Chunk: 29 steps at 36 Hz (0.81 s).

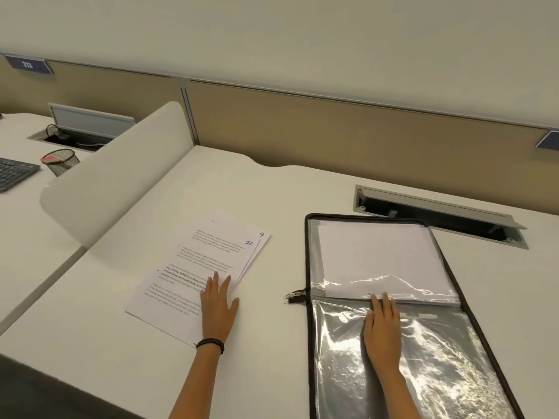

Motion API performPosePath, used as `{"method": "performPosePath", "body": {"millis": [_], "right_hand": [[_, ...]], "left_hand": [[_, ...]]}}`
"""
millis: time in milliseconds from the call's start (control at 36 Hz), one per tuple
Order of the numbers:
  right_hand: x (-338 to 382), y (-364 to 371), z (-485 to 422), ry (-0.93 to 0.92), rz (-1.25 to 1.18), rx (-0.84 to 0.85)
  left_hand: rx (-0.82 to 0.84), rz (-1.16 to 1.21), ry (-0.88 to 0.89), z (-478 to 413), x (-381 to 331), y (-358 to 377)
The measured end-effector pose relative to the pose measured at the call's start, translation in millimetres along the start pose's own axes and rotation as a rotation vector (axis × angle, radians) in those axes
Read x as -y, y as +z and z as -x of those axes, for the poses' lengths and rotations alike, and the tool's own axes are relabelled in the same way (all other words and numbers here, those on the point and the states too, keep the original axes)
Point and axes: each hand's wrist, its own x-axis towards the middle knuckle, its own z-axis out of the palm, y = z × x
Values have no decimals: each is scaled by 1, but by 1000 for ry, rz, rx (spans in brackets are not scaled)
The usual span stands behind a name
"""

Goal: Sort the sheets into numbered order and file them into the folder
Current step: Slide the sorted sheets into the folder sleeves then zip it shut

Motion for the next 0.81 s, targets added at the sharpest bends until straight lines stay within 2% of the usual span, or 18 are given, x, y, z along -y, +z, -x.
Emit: {"method": "performPosePath", "body": {"millis": [83,222,389,556,750,806], "right_hand": [[4,8,0,19,-35,-85],[21,14,-2,156,-265,-191],[70,27,8,103,-478,-229],[135,51,17,47,-672,-15],[183,78,20,-62,-654,232],[193,82,17,-10,-688,321]], "left_hand": [[12,-28,12,-5,8,-4],[35,-33,46,-8,20,-4],[-62,-71,111,-8,30,-2],[-62,-85,133,-6,33,-1],[-79,-92,141,-5,36,0],[-67,-76,139,-6,37,1]]}}
